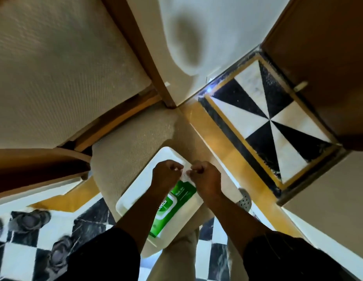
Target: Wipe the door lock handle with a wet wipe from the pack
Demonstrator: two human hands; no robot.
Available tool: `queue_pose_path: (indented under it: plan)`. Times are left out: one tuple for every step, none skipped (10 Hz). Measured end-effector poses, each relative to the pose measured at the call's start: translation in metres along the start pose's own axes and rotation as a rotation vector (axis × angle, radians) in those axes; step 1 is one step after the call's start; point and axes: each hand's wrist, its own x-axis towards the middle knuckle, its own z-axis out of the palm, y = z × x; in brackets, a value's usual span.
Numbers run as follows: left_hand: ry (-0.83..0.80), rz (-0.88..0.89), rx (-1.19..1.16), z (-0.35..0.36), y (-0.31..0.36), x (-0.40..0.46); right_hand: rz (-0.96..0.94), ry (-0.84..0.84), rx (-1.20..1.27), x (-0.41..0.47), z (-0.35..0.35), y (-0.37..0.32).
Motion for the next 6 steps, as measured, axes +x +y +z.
queue_pose_path:
  plan:
    - [-0.022, 0.003, 0.022, 0.002, -0.012, 0.019, -0.066, 0.032, -0.108, 0.010, 0.017, 0.014]
    - [-0.076, 0.010, 0.090, -0.006, -0.017, 0.023, -0.141, 0.025, -0.225, 0.008, 0.019, 0.018]
    - [-0.107, 0.029, 0.138, -0.025, -0.013, 0.019, -0.183, 0.001, -0.298, -0.004, 0.004, 0.009]
    - [-0.089, 0.107, 0.232, -0.044, 0.012, 0.001, -0.225, 0.036, -0.305, -0.025, -0.038, -0.008]
    - [-0.083, 0.262, 0.410, -0.054, 0.035, -0.018, -0.249, 0.075, -0.399, -0.041, -0.081, -0.019]
    - [-0.090, 0.449, 0.571, -0.052, 0.067, -0.049, -0.232, 0.135, -0.515, -0.064, -0.130, -0.030]
